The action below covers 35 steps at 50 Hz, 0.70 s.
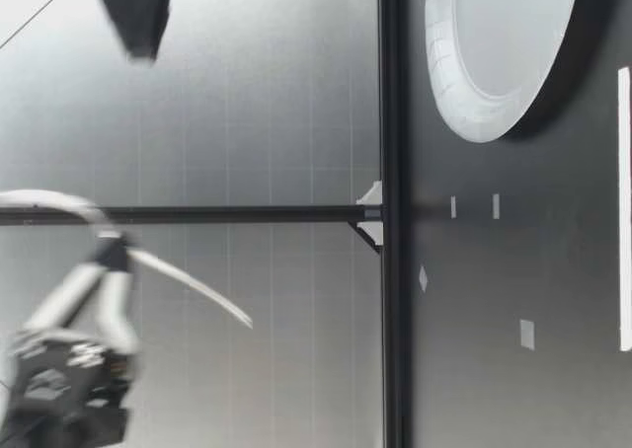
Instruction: Pick up the fork and place it on the plate.
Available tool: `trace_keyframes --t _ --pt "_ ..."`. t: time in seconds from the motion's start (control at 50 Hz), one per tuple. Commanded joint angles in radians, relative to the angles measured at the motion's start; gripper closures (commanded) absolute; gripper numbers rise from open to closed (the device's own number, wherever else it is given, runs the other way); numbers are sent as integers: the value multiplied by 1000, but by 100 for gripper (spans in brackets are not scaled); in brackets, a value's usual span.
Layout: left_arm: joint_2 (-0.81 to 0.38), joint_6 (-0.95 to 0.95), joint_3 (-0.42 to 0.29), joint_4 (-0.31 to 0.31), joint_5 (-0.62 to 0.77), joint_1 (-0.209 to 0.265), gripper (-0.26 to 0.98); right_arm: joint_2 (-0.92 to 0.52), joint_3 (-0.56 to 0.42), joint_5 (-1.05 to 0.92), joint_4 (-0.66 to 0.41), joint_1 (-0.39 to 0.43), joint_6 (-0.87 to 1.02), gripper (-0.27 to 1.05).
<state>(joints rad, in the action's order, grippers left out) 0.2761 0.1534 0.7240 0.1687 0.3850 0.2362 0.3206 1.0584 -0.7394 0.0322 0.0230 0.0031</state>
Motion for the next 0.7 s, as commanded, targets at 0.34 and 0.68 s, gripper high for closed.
trace_keyframes --t 0.34,0.68 --pt "-6 -199 87 -170 509 -126 70 -138 -181 -83 -2 -92 8 15" --pt "-83 -202 48 -186 574 -133 70 -218 -244 -112 -58 -94 135 15"
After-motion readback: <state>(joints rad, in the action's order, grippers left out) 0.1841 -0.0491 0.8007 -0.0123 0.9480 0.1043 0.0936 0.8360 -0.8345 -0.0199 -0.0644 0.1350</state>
